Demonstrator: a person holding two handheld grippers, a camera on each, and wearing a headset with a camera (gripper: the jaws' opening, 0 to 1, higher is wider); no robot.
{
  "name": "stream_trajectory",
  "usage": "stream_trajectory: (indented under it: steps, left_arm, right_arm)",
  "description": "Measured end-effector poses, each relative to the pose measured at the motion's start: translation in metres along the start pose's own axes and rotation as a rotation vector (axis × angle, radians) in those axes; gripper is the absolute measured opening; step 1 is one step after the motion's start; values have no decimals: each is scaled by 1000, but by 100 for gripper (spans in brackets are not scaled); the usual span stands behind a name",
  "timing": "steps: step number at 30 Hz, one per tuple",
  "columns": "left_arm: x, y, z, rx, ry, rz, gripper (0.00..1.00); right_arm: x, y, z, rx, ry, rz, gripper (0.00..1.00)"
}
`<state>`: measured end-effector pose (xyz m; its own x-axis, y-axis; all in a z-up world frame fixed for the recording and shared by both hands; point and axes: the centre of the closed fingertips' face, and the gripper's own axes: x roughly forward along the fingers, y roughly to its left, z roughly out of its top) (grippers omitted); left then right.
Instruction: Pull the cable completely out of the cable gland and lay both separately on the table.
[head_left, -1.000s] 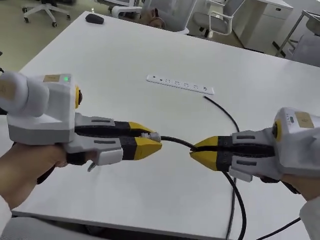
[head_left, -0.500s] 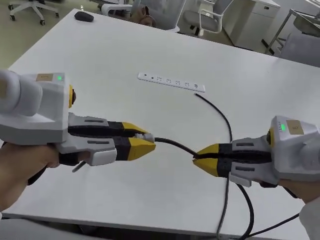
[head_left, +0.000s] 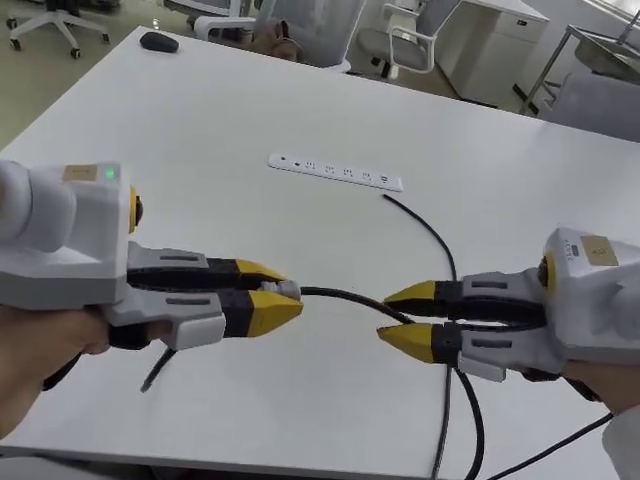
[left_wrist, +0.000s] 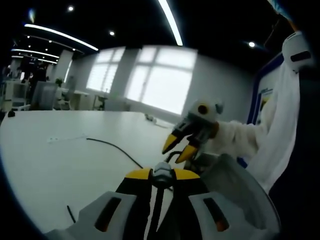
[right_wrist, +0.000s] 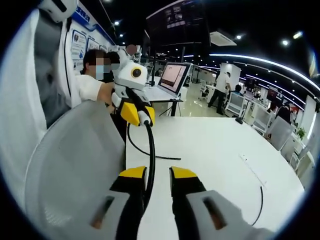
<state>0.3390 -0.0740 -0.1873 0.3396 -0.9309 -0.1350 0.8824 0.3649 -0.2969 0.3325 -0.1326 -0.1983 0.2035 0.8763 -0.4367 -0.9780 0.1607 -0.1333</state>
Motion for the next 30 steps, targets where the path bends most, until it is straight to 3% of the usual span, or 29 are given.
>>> stream_trajectory:
  steps: [4, 8, 11, 15, 20, 30]
  left_arm:
    - [0, 0, -1, 9, 6, 5, 17]
    - [-1, 1, -1, 3, 0, 5, 17]
    - [-1, 2, -1, 0, 0, 6, 17]
    - [-1, 0, 2, 12, -13, 3, 17]
    - [-2, 0, 3, 17, -19, 0, 17]
    - [0, -7, 4, 32, -20, -24, 17]
  right_arm:
    - [9, 4, 30, -37, -67, 41, 22]
    - [22, 11, 45, -60, -85, 89, 24]
    - [32, 16, 43, -71, -73, 116, 22]
    - [39, 17, 29, -90, -8, 119, 19]
    - [38, 13, 27, -88, -8, 102, 5]
    - [36, 15, 28, -60, -19, 96, 4]
